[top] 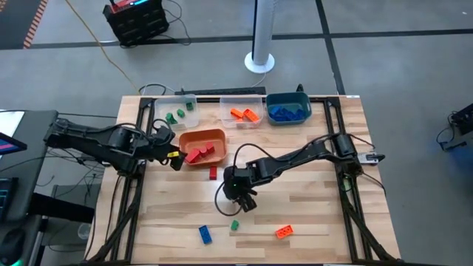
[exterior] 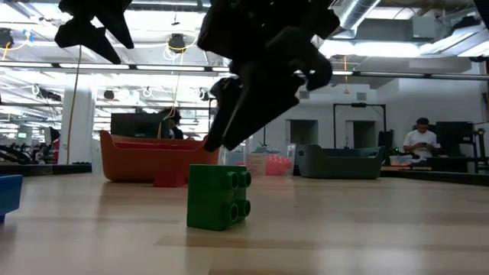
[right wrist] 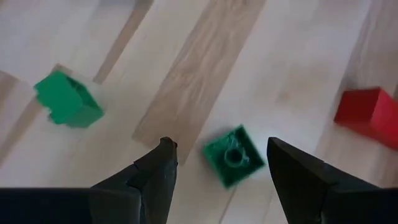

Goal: Sort blocks
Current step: Put the green game piece into the left transparent bin

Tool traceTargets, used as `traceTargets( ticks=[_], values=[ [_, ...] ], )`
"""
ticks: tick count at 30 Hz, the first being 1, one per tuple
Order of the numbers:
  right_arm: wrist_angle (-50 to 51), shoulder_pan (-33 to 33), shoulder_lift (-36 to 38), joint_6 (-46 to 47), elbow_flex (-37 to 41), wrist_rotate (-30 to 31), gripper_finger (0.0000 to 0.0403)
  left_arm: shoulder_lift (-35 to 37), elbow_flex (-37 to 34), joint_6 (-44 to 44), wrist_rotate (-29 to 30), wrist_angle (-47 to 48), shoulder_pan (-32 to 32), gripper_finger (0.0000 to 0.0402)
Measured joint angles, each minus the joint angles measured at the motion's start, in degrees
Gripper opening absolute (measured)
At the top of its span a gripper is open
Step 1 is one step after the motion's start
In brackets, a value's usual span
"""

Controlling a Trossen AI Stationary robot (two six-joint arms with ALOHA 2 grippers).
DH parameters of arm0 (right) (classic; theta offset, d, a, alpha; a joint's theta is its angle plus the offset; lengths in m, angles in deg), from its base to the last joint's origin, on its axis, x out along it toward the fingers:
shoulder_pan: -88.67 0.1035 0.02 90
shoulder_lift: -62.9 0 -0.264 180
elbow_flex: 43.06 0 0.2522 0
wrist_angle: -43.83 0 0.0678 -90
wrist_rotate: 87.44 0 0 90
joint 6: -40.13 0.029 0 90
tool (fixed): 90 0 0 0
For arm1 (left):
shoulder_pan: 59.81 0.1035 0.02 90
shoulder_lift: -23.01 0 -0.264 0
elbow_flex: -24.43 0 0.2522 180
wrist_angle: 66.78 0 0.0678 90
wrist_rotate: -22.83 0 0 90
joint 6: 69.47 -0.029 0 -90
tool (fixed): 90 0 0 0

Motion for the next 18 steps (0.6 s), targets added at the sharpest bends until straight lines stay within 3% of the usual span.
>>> traceTargets(
  ticks=[18],
  values=[
    [-1.85, -1.8, -4.73, -5.75, -0.59, -1.08, 0.0255, 0.25, 0.04, 0.19, -0.34, 3.45, 0.02, 0.021]
  ],
)
